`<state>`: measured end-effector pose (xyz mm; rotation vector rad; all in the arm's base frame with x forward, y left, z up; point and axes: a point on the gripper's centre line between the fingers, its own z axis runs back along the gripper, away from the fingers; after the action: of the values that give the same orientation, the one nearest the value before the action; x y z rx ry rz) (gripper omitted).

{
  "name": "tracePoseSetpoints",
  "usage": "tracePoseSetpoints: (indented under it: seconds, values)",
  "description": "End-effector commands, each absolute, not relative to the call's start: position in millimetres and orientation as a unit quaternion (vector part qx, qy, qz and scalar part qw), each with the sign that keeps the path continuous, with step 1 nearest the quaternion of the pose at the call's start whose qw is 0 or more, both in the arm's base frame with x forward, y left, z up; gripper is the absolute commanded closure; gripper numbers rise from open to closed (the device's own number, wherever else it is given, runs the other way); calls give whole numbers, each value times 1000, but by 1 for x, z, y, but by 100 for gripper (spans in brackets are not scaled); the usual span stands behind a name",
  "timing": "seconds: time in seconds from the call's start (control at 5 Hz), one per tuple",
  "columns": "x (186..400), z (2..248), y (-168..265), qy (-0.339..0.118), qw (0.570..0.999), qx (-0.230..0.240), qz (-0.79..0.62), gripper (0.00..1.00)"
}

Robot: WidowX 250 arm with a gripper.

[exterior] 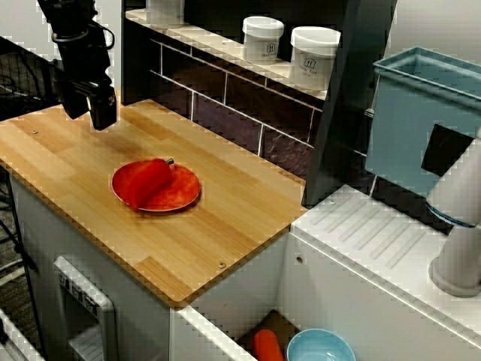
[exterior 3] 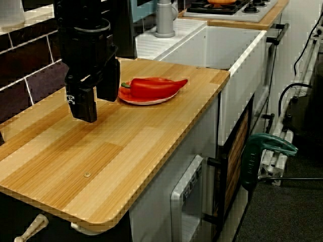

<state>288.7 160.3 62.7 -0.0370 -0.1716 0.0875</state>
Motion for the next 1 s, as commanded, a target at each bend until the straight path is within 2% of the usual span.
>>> tracePoseSetpoints:
  seconds: [0.0,0.2,0.8]
  values:
    - [276,79,141,-95,994,-44,19,0]
    - [267,84,123,-100,993,-66,8,0]
    - [258,80,69,-101,992,-77,2,0]
